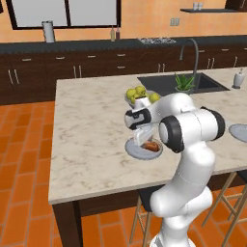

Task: Place one bun and one sausage from the bowl on each plate.

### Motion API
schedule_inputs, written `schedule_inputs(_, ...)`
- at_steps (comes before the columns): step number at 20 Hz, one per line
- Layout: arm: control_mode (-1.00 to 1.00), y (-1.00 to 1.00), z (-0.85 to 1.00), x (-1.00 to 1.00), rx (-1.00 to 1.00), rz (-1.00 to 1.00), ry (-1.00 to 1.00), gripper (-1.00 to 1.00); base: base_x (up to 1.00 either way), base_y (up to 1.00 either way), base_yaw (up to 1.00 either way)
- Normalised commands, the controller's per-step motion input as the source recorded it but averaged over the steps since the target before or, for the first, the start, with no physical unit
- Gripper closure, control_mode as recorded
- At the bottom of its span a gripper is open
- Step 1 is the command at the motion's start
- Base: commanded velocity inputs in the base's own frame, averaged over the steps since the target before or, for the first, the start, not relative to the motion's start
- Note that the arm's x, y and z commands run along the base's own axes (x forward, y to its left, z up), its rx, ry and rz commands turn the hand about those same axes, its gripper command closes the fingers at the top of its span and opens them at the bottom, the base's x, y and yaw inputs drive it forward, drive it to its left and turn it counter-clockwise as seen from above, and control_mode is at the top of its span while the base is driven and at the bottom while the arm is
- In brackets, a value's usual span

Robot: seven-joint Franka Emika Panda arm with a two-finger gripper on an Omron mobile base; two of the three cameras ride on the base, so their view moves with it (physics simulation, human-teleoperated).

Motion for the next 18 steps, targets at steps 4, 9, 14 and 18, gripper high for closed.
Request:
schedule_inputs(4,-1.0,0.0,0.72,-0.31,0.02,0.0,-0.15,-1.0,0.0,0.0,0.0)
schedule_inputs(9,-1.0,-0.21,0.82,-0.78,0.07,-0.03,-0.14,-1.0,0.0,0.0,0.0)
schedule_inputs(14,-1.0,-0.19,0.9,-0.7,0.05,-0.11,-0.15,-1.0,0.0,0.0,0.0)
schedule_inputs(18,-1.0,0.0,0.43,-0.87,0.06,-0.12,-0.19,-1.0,0.0,0.0,0.0)
